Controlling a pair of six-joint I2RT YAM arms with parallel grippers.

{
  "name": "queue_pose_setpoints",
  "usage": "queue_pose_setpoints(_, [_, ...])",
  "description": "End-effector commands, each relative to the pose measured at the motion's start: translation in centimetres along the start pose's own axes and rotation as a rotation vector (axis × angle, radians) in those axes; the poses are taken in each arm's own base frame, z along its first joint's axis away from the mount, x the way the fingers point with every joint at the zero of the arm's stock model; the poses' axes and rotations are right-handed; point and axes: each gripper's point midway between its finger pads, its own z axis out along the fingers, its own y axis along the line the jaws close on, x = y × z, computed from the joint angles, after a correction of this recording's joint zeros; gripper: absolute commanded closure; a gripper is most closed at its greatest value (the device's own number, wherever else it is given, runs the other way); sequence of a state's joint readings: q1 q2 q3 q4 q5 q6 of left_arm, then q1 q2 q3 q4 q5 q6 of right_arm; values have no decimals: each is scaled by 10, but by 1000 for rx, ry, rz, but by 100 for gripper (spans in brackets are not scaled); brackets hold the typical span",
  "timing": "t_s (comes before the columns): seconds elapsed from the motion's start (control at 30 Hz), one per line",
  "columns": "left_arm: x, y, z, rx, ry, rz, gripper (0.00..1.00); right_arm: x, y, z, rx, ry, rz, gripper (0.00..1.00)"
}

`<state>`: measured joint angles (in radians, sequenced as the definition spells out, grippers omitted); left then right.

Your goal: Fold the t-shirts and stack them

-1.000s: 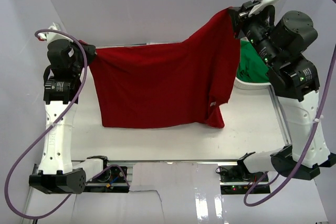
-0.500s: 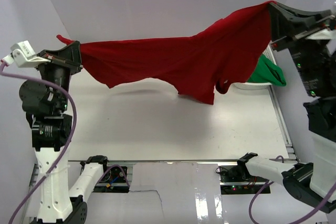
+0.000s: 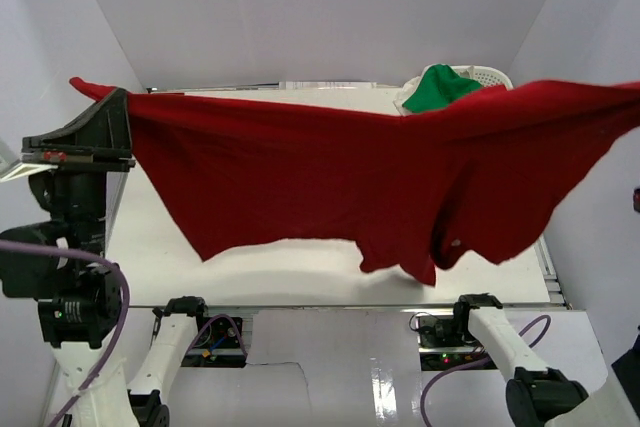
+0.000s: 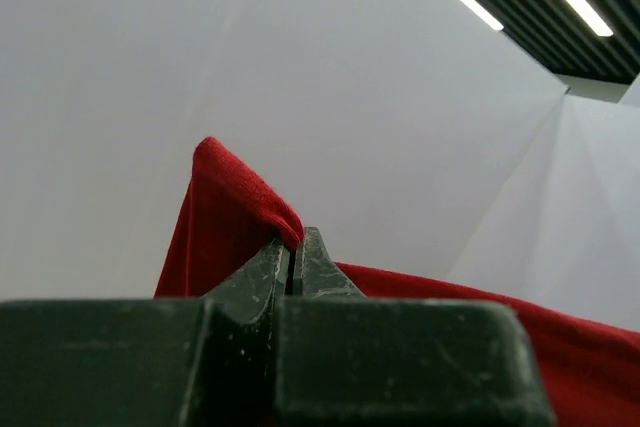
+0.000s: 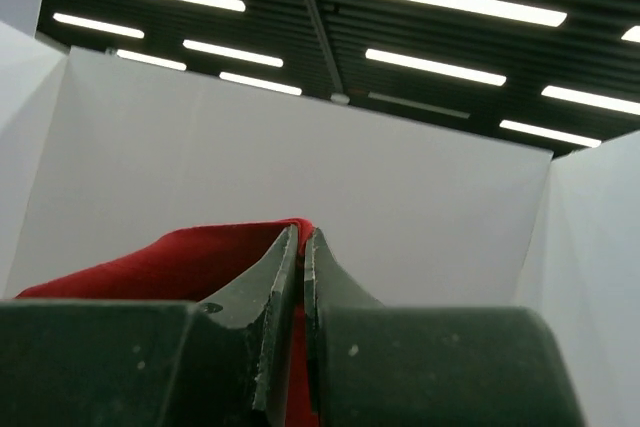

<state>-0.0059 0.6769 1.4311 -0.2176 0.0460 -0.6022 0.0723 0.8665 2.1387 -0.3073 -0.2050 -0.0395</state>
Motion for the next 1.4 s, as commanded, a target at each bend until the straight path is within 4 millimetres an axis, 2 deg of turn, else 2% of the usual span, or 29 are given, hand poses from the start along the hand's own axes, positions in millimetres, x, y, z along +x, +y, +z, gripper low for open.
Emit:
queue_pose_setpoints(0.0, [-54, -36, -22, 79, -131, 29, 100, -75, 17, -21, 9, -218, -45, 92])
queue_pose_setpoints(0.07, [-71, -44, -31, 88, -172, 46, 100, -103, 20, -36, 44, -295, -60, 92])
queue_pose_setpoints(0.1, [-88, -54, -39, 100, -213, 52, 100, -120, 22, -42, 50, -352, -72, 92])
queue_pose_setpoints(0.13, [-97, -57, -44, 97, -241, 57, 100, -129, 22, -47, 58, -381, -72, 92])
queue_pose_setpoints(0.2, [-117, -62, -54, 87, -299, 56, 100, -161, 27, -64, 69, -493, -81, 92])
queue_pose_setpoints(0.27, [-127, -69, -64, 98, -325, 58, 100, -178, 31, -74, 73, -542, -85, 92])
queue_pose_setpoints(0.33, [-140, -78, -76, 117, -358, 61, 100, -188, 36, -82, 68, -575, -87, 92])
queue_pose_setpoints(0.43, [-147, -79, -83, 114, -384, 59, 100, -189, 41, -84, 70, -582, -96, 92])
queue_pose_setpoints(0.5, [-144, -74, -81, 97, -380, 57, 100, -180, 39, -79, 75, -557, -90, 92])
queue_pose_setpoints(0.57, [-128, -60, -70, 60, -346, 48, 100, -161, 35, -66, 69, -499, -67, 92])
queue_pose_setpoints(0.6, [-122, -56, -66, 50, -335, 42, 100, -143, 32, -57, 68, -454, -44, 92])
queue_pose_setpoints(0.7, [-92, -30, -51, -15, -277, 35, 100, -109, 27, -46, 77, -381, -15, 92])
queue_pose_setpoints(0.73, [-84, -21, -47, -37, -262, 38, 100, -85, 25, -42, 78, -330, 15, 92])
queue_pose_setpoints(0.8, [-62, 2, -39, -104, -222, 46, 100, -56, 22, -37, 85, -269, 39, 92])
queue_pose_setpoints(0.83, [-52, 12, -37, -135, -198, 43, 100, -23, 19, -35, 95, -202, 65, 92])
queue_pose_setpoints(0.87, [-35, 25, -32, -167, -162, 43, 100, -5, 17, -34, 101, -167, 89, 92])
queue_pose_setpoints(0.9, [-26, 34, -30, -190, -147, 43, 100, 9, 17, -38, 106, -142, 100, 92])
queue_pose_setpoints(0.93, [-17, 40, -29, -204, -130, 45, 100, 56, 12, -36, 114, -55, 136, 92])
queue_pose_setpoints(0.97, [2, 55, -26, -236, -92, 49, 100, 75, 11, -36, 117, -24, 155, 92])
queue_pose_setpoints(1.07, [31, 75, -20, -267, -47, 50, 100, 138, 5, -35, 121, 98, 204, 92])
queue_pose_setpoints(1.1, [51, 89, -18, -294, -17, 46, 100, 174, 2, -33, 125, 158, 232, 92])
queue_pose_setpoints(1.17, [70, 101, -14, -312, 11, 30, 100, 211, 1, -32, 110, 228, 262, 92])
queue_pose_setpoints(1.2, [90, 113, -14, -333, 47, 25, 100, 236, -2, -27, 109, 275, 279, 92])
queue_pose_setpoints(1.27, [111, 126, -8, -351, 78, 8, 100, 264, -1, -24, 84, 326, 307, 92])
queue_pose_setpoints(1.3, [131, 137, -8, -363, 108, 3, 100, 294, -1, -23, 68, 380, 339, 92])
queue_pose_setpoints(1.33, [149, 149, -7, -386, 140, -3, 100, 310, 0, -23, 59, 410, 362, 92])
queue_pose_setpoints(1.37, [162, 157, -7, -403, 158, -21, 100, 344, 0, -26, 61, 476, 396, 92])
